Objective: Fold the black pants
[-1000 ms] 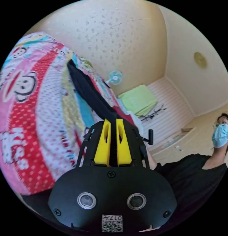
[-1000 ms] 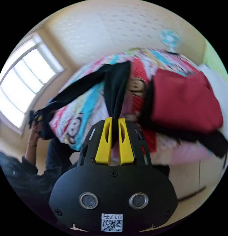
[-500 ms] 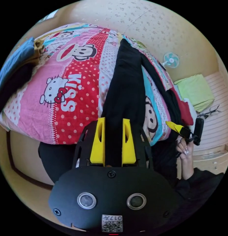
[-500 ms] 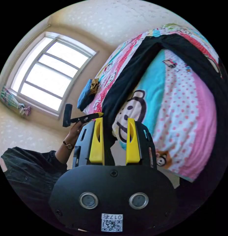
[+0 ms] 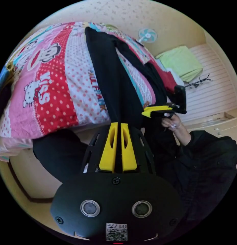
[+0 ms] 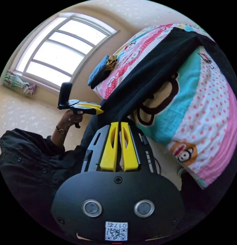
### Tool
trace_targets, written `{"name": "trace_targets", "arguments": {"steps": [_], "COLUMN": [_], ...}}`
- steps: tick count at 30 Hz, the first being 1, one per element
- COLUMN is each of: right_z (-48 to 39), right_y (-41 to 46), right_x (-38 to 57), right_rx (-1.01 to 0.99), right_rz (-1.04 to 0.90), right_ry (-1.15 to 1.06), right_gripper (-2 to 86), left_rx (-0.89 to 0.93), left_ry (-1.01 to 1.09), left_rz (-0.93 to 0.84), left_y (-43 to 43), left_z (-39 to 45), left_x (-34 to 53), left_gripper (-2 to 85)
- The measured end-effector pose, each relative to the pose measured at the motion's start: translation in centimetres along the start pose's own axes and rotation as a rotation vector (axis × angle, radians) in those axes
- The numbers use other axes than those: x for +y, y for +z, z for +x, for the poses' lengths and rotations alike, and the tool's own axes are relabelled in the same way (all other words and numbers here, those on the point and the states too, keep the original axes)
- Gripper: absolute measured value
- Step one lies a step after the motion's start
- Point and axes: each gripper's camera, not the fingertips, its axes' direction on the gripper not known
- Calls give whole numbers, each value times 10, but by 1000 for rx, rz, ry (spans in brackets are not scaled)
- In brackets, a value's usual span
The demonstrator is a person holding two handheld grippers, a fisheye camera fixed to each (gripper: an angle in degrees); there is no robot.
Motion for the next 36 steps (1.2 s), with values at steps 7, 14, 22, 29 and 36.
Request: {"name": "trace_targets", "arguments": {"steps": [7, 14, 22, 29, 36], "right_z": [77, 167, 90, -24, -49], "right_y": [-159, -144, -190, -172, -59], "right_x": [132, 154, 218, 101, 15], "right_rx": [474, 335, -4, 58, -132], "right_rz": [467, 163, 710, 431, 214], "right_ry": [499, 516, 307, -164, -214], "right_gripper": [110, 125, 61, 46, 40], "left_rx": [-249, -56, 303, 337, 347], "left_ry": [71, 115, 0, 230, 317], "left_rz": [-57, -283, -158, 84, -126], "left_y": [0, 34, 26, -52, 9], "left_z": [53, 74, 51, 106, 137], "left_x": [-17, -74, -56, -79, -138], "left_gripper": [104, 102, 107, 164, 182]}}
